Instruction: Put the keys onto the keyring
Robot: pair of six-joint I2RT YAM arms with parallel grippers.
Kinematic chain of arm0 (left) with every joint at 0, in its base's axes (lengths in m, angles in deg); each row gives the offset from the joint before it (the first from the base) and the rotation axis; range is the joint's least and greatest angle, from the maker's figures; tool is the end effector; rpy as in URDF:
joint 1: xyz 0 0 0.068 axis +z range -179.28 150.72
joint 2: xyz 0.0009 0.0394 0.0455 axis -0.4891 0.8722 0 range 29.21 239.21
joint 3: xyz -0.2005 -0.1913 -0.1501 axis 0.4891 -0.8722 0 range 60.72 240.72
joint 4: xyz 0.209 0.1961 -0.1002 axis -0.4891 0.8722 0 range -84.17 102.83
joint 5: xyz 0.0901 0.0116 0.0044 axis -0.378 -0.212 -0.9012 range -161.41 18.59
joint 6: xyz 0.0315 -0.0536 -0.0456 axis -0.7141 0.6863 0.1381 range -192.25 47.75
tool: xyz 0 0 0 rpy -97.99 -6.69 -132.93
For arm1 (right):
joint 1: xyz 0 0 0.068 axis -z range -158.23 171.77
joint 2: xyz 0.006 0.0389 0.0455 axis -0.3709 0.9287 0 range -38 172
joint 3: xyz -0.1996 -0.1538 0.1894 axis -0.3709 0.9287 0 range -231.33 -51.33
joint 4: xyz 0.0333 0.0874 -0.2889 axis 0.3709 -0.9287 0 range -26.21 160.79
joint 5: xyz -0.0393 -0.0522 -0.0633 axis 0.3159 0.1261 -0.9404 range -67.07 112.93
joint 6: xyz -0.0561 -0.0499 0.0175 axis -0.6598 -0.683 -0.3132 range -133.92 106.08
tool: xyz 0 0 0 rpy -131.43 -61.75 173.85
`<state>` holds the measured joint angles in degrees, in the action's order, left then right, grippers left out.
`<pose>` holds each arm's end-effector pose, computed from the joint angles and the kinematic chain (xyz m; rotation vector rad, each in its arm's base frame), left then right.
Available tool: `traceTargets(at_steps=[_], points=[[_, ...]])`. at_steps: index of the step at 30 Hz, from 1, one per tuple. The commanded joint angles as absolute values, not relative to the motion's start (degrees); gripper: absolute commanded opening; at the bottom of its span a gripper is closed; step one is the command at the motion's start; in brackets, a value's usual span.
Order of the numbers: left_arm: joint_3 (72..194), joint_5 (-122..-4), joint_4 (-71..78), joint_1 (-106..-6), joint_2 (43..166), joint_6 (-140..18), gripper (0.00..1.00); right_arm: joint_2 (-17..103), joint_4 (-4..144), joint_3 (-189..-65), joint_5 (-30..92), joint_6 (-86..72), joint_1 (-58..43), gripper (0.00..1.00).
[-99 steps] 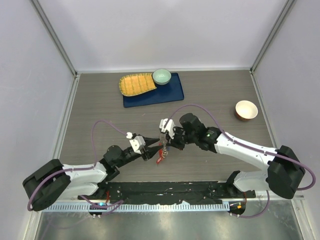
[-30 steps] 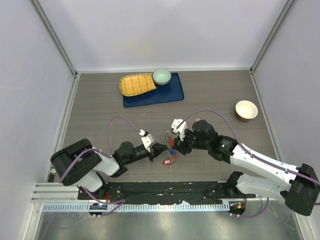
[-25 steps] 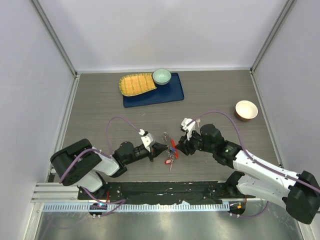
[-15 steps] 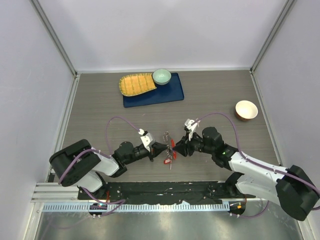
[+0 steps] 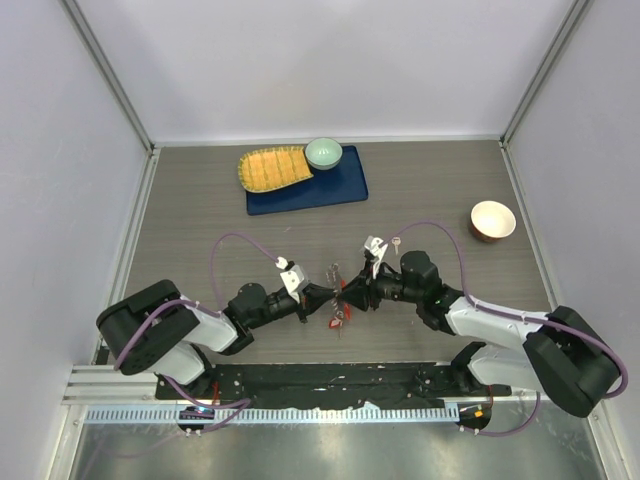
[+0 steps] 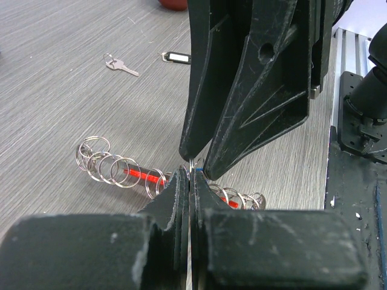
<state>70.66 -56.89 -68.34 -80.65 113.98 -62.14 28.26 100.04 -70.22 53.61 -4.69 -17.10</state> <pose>0.1515 -0.2159 0.1544 0.7842 1.4866 -1.0252 0.1817 0.1895 0.1821 -0.8730 1.7845 1.0638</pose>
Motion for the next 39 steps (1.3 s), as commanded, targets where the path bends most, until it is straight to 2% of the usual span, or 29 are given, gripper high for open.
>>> traceTargets(at_steps=[1, 6, 9, 10, 14, 20, 23, 24, 26, 29, 35, 39], points=[[70.8, -57.5, -82.8, -80.8, 112.4, -62.2, 0.00, 29.9, 105.9, -70.2, 56.4, -4.1, -16.8, 0.35], [70.8, -57.6, -82.7, -80.8, 111.8, -62.2, 0.00, 32.7, 109.0, -69.7, 57.5, -3.0, -16.4, 0.31], [70.7, -57.6, -82.7, -80.8, 111.9, -62.2, 0.00, 33.5, 110.7, -69.6, 58.4, -2.5, -16.1, 0.22], [70.7, -57.4, -82.7, -80.8, 112.1, -62.2, 0.00, 33.5, 111.2, -69.5, 58.5, -2.4, -16.1, 0.16], [70.7, -57.2, -82.7, -80.8, 112.8, -62.1, 0.00, 32.1, 110.3, -70.0, 58.5, -3.5, -15.9, 0.03], [70.3, -55.7, -82.7, -80.8, 113.8, -61.9, 0.00, 28.3, 101.5, -72.8, 57.4, -8.6, -15.8, 0.01], [70.4, -55.7, -82.7, -80.8, 114.6, -61.5, 0.13, 27.8, 99.3, -73.7, 57.3, -10.3, -15.8, 0.01], [70.4, -55.9, -82.8, -80.8, 114.6, -61.4, 0.23, 27.9, 98.7, -74.3, 57.3, -10.8, -15.8, 0.01], [70.0, -56.7, -82.8, -80.8, 114.4, -61.5, 0.35, 27.9, 96.2, -75.0, 57.5, -12.0, -15.8, 0.01], [69.3, -58.7, -82.7, -80.8, 113.1, -62.4, 0.44, 27.8, 92.4, -76.5, 57.2, -13.7, -15.8, 0.01], [69.6, -59.0, -76.8, -80.7, 108.0, -64.2, 0.47, 27.3, 86.6, -78.8, 56.2, -18.8, -15.8, 0.01], [70.9, -58.7, -65.5, -80.7, 102.3, -68.6, 0.49, 27.3, 84.2, -80.0, 55.9, -20.3, -15.9, 0.01]])
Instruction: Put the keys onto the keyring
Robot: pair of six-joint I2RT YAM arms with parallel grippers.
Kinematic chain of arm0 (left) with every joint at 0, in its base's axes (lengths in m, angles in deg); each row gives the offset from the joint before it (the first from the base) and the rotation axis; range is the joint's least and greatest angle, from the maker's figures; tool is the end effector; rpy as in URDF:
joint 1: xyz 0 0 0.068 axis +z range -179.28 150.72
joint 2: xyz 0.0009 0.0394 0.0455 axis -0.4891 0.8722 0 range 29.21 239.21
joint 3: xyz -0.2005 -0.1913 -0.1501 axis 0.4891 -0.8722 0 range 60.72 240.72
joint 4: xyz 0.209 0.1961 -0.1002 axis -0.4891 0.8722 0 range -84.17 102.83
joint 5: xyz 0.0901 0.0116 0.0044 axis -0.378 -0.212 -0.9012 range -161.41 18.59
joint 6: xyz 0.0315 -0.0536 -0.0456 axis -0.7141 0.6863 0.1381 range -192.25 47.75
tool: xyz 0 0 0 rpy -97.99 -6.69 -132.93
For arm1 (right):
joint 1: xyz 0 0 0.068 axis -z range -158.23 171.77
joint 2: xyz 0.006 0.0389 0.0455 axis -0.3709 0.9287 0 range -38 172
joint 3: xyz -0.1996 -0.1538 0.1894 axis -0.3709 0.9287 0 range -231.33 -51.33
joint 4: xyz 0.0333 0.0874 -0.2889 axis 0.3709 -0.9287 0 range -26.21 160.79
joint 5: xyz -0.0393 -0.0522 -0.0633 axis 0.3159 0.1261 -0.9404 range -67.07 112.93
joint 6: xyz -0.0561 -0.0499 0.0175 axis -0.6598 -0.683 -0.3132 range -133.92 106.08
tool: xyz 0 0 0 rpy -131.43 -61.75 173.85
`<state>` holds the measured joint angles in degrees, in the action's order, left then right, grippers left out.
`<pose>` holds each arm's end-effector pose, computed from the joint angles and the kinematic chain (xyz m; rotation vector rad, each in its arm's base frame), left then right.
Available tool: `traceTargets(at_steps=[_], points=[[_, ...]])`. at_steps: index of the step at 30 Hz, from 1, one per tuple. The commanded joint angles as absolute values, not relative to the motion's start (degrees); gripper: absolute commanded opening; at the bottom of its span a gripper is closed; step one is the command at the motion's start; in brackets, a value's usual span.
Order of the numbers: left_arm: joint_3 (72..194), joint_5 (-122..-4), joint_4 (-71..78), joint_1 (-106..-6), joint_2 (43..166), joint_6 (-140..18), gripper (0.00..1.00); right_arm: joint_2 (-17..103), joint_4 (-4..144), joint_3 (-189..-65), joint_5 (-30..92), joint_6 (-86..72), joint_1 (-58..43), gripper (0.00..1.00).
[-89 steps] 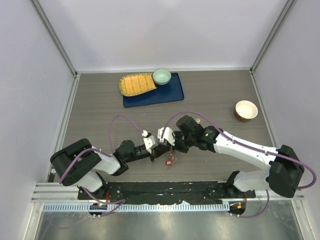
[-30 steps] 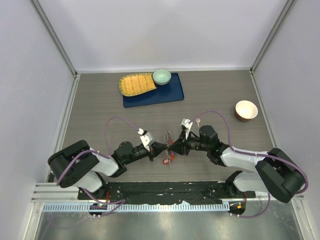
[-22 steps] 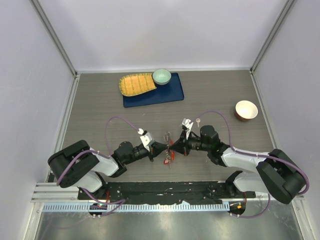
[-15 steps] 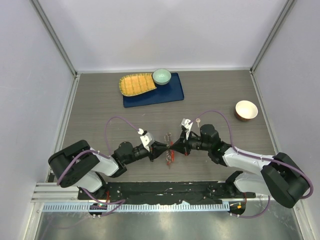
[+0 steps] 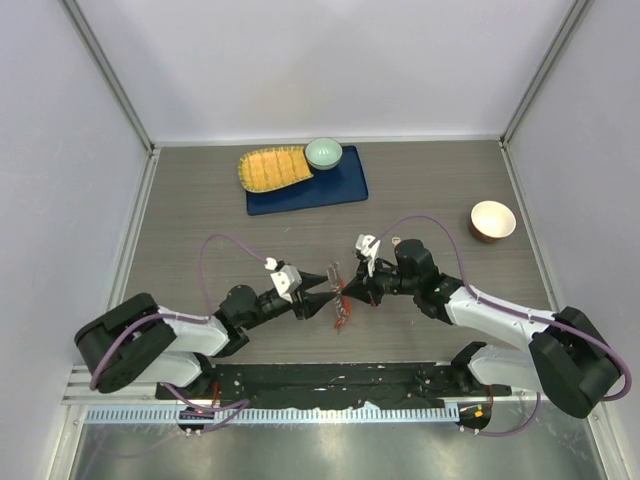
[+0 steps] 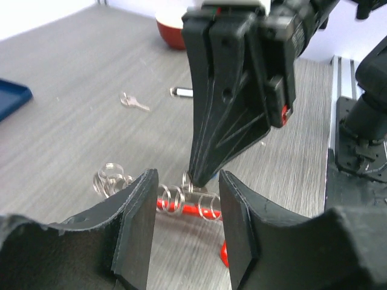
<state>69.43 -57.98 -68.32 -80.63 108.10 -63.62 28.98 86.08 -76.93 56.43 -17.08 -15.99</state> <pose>0.1460 -0.2070 0.1727 0.7603 1.3969 -1.0062 0.1931 0.1954 0.1936 -1.0744 1.7815 0.9669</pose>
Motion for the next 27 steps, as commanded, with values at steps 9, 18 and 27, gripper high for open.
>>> traceTargets(at_steps=[9, 18, 27], points=[[78.9, -54.7, -43.2, -80.7, 96.3, -75.9, 0.49, 26.9, 82.6, -80.6, 55.3, -21.8, -16.4, 0.01], [85.7, -54.3, -31.3, -80.8, 100.0, -68.6, 0.43, 26.7, 81.7, -80.8, 54.6, -22.4, -16.7, 0.01], [93.7, -58.0, -15.5, -80.7, 100.7, -60.1, 0.38, 26.7, 81.0, -81.2, 54.0, -22.7, -17.1, 0.01]])
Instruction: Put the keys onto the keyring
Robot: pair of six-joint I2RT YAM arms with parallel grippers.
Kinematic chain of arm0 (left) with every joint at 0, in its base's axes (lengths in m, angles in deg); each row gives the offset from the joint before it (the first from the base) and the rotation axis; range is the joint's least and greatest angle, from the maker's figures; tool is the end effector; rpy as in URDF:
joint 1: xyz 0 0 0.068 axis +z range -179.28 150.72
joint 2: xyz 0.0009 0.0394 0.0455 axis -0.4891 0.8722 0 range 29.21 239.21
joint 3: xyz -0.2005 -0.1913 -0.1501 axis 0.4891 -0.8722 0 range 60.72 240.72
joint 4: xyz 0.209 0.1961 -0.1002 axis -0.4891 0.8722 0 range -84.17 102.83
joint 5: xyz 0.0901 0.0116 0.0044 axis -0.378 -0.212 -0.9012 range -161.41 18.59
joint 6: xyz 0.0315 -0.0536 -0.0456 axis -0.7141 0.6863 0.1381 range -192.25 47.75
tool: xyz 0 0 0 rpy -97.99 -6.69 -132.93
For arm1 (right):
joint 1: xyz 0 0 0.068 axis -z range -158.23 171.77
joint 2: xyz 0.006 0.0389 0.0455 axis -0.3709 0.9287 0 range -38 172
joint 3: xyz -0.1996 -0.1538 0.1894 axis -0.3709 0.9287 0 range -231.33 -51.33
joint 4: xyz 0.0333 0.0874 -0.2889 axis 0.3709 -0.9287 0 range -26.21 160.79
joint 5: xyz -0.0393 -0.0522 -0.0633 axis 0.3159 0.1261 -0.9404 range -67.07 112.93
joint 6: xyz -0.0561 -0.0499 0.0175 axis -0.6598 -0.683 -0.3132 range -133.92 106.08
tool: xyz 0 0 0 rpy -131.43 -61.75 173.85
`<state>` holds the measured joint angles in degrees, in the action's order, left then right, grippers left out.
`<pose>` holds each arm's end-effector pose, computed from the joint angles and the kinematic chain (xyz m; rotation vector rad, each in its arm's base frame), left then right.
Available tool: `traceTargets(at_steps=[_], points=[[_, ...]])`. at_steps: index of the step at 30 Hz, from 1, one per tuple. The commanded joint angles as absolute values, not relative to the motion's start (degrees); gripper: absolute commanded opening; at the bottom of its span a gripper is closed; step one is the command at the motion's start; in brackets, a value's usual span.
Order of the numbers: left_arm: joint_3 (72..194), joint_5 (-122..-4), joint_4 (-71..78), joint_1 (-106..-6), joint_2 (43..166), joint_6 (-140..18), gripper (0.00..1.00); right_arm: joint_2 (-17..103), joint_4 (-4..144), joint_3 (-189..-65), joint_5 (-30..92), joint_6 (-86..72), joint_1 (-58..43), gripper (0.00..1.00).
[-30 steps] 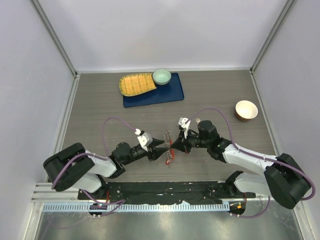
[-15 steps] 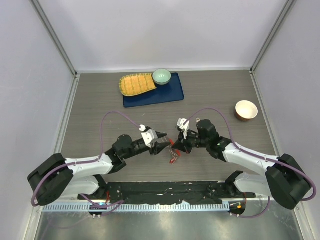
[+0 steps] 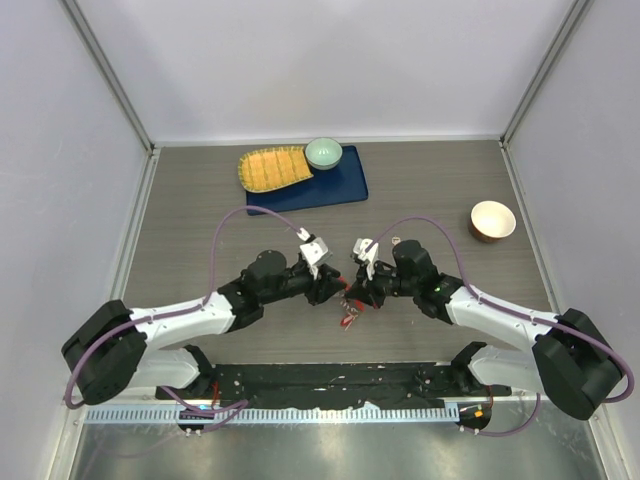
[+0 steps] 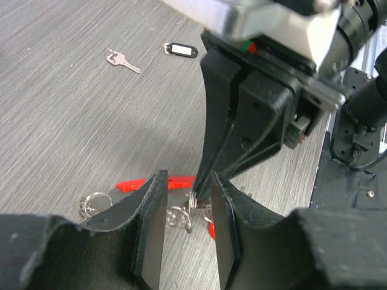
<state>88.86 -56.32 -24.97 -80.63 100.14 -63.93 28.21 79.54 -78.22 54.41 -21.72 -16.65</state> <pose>0.1785 -0.2505 0.2229 0.8730 1.6670 -0.9689 0.1902 0.1946 0.1918 -1.1440 1.8132 0.8945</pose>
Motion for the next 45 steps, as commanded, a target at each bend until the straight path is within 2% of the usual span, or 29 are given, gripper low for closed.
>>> traceTargets(at_steps=[1, 7, 14, 31, 45], points=[[95.6, -58.5, -13.8, -80.7, 101.1, -59.9, 0.37, 26.7, 81.0, -81.2, 54.0, -22.7, -17.2, 0.01], [100.3, -58.5, -4.3, -80.7, 103.3, -58.4, 0.28, 26.9, 81.0, -81.3, 54.0, -22.8, -17.3, 0.01], [105.0, -57.4, 2.5, -80.7, 106.9, -57.7, 0.24, 26.9, 80.9, -81.3, 54.0, -22.8, -17.5, 0.01], [109.3, -53.0, 7.5, -80.7, 111.7, -57.0, 0.20, 27.0, 80.9, -81.2, 53.7, -22.8, -17.9, 0.01], [110.9, -54.9, 12.7, -80.7, 112.3, -57.5, 0.24, 26.8, 81.0, -81.2, 53.6, -22.9, -18.0, 0.01]])
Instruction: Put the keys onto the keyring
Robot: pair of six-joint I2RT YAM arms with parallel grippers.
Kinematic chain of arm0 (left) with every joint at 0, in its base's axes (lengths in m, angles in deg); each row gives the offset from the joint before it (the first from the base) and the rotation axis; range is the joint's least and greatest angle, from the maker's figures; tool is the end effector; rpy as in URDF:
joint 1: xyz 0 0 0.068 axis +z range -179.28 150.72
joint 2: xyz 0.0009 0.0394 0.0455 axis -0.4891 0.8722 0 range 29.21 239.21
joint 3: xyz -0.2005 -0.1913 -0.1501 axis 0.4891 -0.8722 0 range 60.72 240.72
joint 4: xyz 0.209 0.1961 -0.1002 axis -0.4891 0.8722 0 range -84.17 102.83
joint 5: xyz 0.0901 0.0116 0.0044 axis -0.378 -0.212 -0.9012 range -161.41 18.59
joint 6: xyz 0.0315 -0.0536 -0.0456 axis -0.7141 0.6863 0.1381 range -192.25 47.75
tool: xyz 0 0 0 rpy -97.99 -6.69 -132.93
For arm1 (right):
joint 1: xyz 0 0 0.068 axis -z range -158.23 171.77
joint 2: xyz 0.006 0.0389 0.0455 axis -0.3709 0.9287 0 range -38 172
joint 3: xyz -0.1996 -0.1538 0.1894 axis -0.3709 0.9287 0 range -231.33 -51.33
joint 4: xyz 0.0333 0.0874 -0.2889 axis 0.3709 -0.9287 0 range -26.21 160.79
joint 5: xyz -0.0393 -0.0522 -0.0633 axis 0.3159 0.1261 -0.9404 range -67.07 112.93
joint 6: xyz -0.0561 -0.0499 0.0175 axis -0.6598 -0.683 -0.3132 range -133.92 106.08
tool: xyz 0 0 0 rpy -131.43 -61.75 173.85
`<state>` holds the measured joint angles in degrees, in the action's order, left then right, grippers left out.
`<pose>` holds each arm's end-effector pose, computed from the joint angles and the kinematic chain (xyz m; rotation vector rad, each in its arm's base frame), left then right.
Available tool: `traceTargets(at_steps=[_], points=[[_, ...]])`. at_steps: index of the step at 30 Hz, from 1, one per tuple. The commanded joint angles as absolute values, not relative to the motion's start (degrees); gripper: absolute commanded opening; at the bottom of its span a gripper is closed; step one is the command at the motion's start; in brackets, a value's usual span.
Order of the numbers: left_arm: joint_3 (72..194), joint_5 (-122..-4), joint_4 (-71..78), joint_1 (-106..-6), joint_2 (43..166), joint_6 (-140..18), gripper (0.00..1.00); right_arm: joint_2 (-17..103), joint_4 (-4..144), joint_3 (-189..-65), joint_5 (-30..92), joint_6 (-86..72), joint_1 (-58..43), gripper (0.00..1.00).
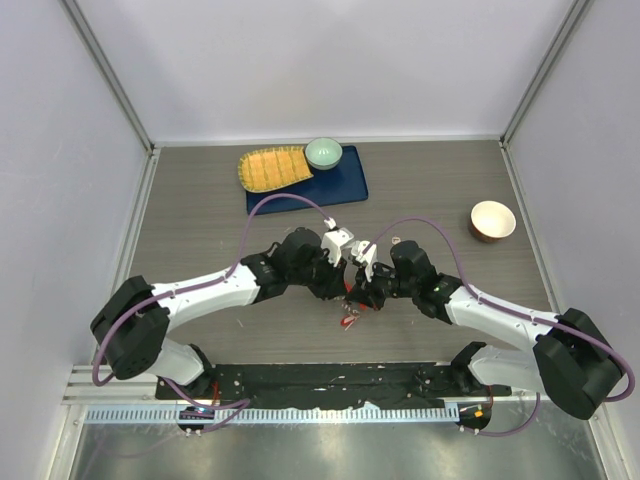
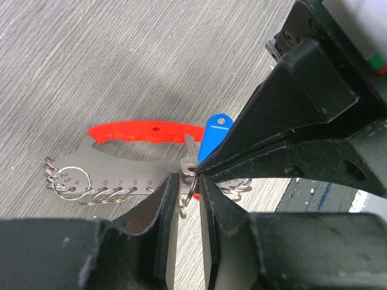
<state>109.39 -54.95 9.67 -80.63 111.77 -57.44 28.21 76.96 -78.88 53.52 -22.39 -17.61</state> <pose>0.2118 -0.2945 0.2230 0.9006 2.1926 -0.9198 0.1872 0.1969 0.1908 -1.1688 1.8375 0.8827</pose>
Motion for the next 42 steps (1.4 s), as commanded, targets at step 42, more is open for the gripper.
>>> traceTargets(at_steps=[42], points=[[91.3, -53.8, -27.3, -77.9, 108.0, -45.2, 0.24, 18.9, 89.0, -71.4, 48.2, -11.6, -18.0, 0.01]])
